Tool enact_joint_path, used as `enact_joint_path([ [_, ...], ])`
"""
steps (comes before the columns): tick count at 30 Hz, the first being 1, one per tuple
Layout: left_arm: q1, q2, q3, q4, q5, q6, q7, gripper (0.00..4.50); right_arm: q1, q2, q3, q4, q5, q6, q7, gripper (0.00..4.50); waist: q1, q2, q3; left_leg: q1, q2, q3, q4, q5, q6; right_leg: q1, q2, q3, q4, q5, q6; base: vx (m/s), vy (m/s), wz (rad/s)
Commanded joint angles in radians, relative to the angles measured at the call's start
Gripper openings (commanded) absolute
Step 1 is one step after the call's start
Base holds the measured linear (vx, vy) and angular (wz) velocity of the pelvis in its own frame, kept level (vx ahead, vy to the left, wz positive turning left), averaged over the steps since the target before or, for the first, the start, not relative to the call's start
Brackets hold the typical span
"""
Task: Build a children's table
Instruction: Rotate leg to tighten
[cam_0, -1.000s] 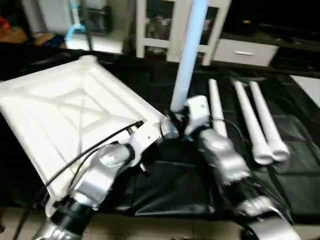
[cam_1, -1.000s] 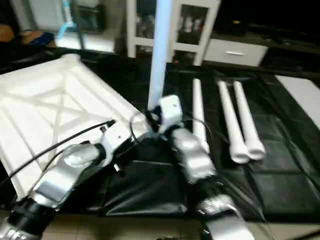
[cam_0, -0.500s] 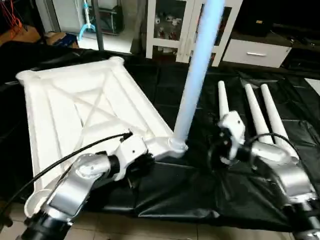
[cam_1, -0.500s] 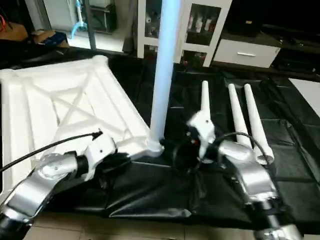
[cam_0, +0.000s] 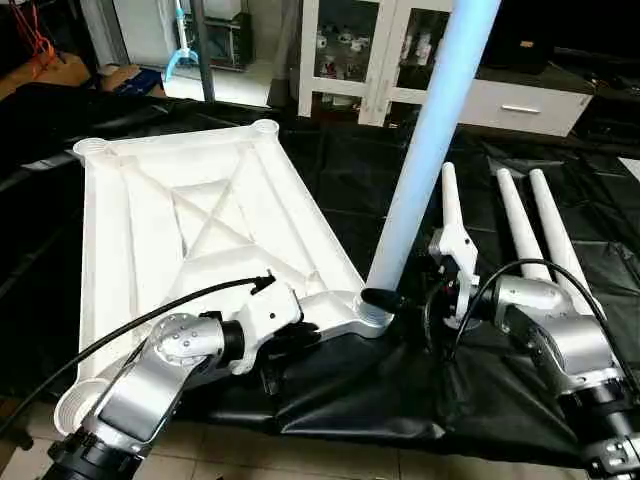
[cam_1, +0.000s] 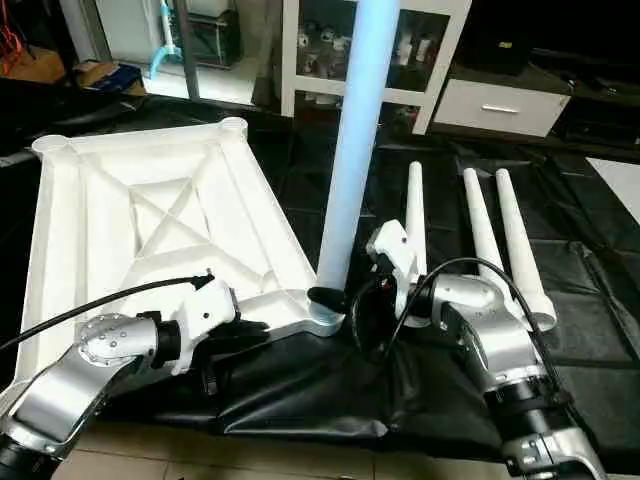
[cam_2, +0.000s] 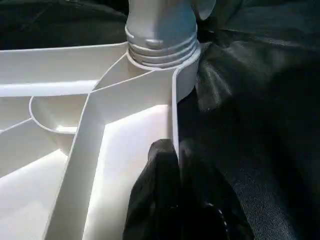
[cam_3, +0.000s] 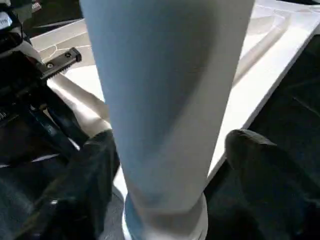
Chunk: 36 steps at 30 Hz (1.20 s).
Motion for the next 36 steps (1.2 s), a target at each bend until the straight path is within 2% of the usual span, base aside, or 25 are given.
enact_joint_path([
  [1,0.004,-0.019,-0.018,-0.013,-0.029,-0.013,-0.012,0.00,-0.011,-0.010,-0.001,0.015,-0.002,0.008,0.020,3.29,0.001,-0.002,-0.049,-0.006,0.020,0.002,-0.073,-0.229,0.049,0.048,-0.047,0.039,-0.072,-0.355,-0.144,0.000,0.000,0.00],
  [9,0.002,-0.019,-0.019,-0.011,-0.027,-0.011,-0.015,0.00,-0.011,-0.017,-0.009,0.030,0.000,0.011,0.052,2.65,0.003,0.000,-0.049,-0.005,0.020,0.003,-0.073,-0.231,0.047,0.047,-0.048,0.039,-0.075,-0.380,-0.133,0.000,0.000,0.00],
  [11,0.001,-0.018,-0.020,-0.009,-0.026,-0.011,-0.016,0.00,-0.011,-0.019,-0.010,0.032,0.001,0.015,0.060,2.34,0.003,0.000,-0.050,-0.006,0.020,0.003,-0.073,-0.229,0.048,0.047,-0.048,0.039,-0.074,-0.372,-0.136,0.000,0.000,0.00],
  [13,0.000,-0.016,-0.021,-0.006,-0.024,-0.013,-0.017,0.00,-0.011,-0.016,-0.012,0.035,0.000,0.018,0.061,2.28,0.003,-0.001,-0.050,-0.006,0.019,0.003,-0.073,-0.223,0.049,0.048,-0.047,0.039,-0.073,-0.363,-0.138,0.000,0.000,0.00],
  [14,-0.001,-0.014,-0.022,-0.003,-0.020,-0.014,-0.016,0.00,-0.011,-0.007,-0.014,0.040,-0.002,0.020,0.050,2.09,0.004,0.000,-0.051,-0.005,0.020,0.003,-0.072,-0.222,0.049,0.048,-0.048,0.039,-0.074,-0.363,-0.140,0.000,0.000,0.00],
  [19,-0.004,-0.011,-0.028,0.002,-0.001,-0.010,-0.003,0.00,-0.018,0.036,-0.011,0.070,-0.037,0.019,-0.036,1.93,0.001,0.000,-0.048,-0.005,0.018,0.003,-0.074,-0.248,0.039,0.045,-0.048,0.037,-0.079,-0.409,-0.128,0.000,0.000,0.00],
  [22,-0.021,-0.024,-0.038,0.009,0.034,0.039,0.040,0.00,-0.042,0.116,0.006,0.126,-0.110,0.032,-0.206,1.90,-0.009,-0.004,-0.046,-0.005,0.016,-0.001,-0.076,-0.282,0.022,0.042,-0.048,0.034,-0.085,-0.480,-0.103,0.000,0.000,0.00],
  [24,-0.029,-0.036,-0.037,0.010,0.040,0.062,0.059,0.00,-0.049,0.138,0.008,0.139,-0.125,0.040,-0.251,1.89,-0.018,0.001,-0.044,-0.007,0.014,-0.007,-0.078,-0.307,0.002,0.042,-0.050,0.029,-0.091,-0.545,-0.076,0.000,0.000,0.00],
  [27,-0.072,-0.101,-0.029,0.032,0.069,0.160,0.154,0.00,-0.099,0.247,-0.012,0.219,-0.165,0.054,-0.459,1.88,-0.032,-0.003,-0.043,-0.002,0.007,-0.014,-0.074,-0.357,-0.015,0.033,-0.049,0.021,-0.105,-0.622,-0.042,0.000,0.000,0.00],
  [28,-0.104,-0.153,-0.019,0.059,0.089,0.216,0.224,0.00,-0.144,0.320,-0.031,0.286,-0.185,0.052,-0.598,1.88,-0.042,0.000,-0.043,-0.002,0.009,-0.016,-0.074,-0.368,-0.024,0.029,-0.050,0.021,-0.101,-0.626,-0.047,-0.050,0.013,-0.09],
  [29,-0.122,-0.181,-0.012,0.077,0.101,0.242,0.262,0.00,-0.170,0.358,-0.042,0.324,-0.198,0.046,-0.672,1.88,-0.054,0.000,-0.042,-0.006,0.005,-0.024,-0.072,-0.391,-0.038,0.033,-0.049,0.010,-0.105,-0.653,-0.032,-0.050,0.013,-0.09],
  [30,-0.143,-0.221,0.005,0.102,0.109,0.276,0.314,0.00,-0.201,0.398,-0.059,0.369,-0.201,0.042,-0.749,1.87,-0.057,0.003,-0.043,-0.006,0.004,-0.027,-0.072,-0.404,-0.041,0.035,-0.051,0.007,-0.108,-0.659,-0.026,-0.053,0.021,-0.14],
  [31,-0.154,-0.242,0.014,0.115,0.110,0.285,0.338,0.00,-0.217,0.416,-0.067,0.392,-0.203,0.037,-0.787,1.87,-0.069,0.006,-0.046,-0.006,0.005,-0.033,-0.073,-0.423,-0.038,0.040,-0.053,0.001,-0.109,-0.634,-0.027,0.000,0.000,0.00],
  [32,-0.186,-0.300,0.038,0.153,0.112,0.315,0.403,0.00,-0.263,0.472,-0.094,0.460,-0.207,0.020,-0.901,1.87,-0.074,0.009,-0.048,-0.003,0.009,-0.035,-0.076,-0.441,-0.033,0.041,-0.054,-0.004,-0.112,-0.589,-0.038,0.000,0.000,0.00],
  [33,-0.192,-0.311,0.041,0.159,0.111,0.320,0.412,0.00,-0.272,0.482,-0.100,0.473,-0.206,0.016,-0.922,1.87,-0.074,0.008,-0.053,-0.004,0.009,-0.037,-0.075,-0.426,-0.030,0.048,-0.056,-0.007,-0.110,-0.531,-0.052,0.000,0.000,0.00],
  [34,-0.197,-0.320,0.044,0.164,0.109,0.322,0.419,0.00,-0.281,0.493,-0.106,0.488,-0.204,0.010,-0.942,1.87,-0.072,0.008,-0.051,-0.008,0.009,-0.036,-0.078,-0.422,-0.028,0.050,-0.056,-0.006,-0.108,-0.508,-0.057,0.000,0.000,0.00],
  [35,-0.213,-0.345,0.047,0.176,0.108,0.329,0.436,0.00,-0.313,0.525,-0.110,0.537,-0.208,-0.023,-0.996,1.87,-0.073,0.002,-0.049,-0.008,0.010,-0.033,-0.079,-0.428,-0.020,0.044,-0.057,-0.005,-0.109,-0.501,-0.061,0.000,0.000,0.00],
  [36,-0.215,-0.347,0.047,0.177,0.109,0.329,0.437,0.00,-0.317,0.530,-0.110,0.543,-0.209,-0.028,-1.003,1.87,-0.072,0.002,-0.050,-0.003,0.009,-0.030,-0.077,-0.432,-0.018,0.040,-0.057,-0.004,-0.109,-0.506,-0.063,0.000,0.000,0.00],
])
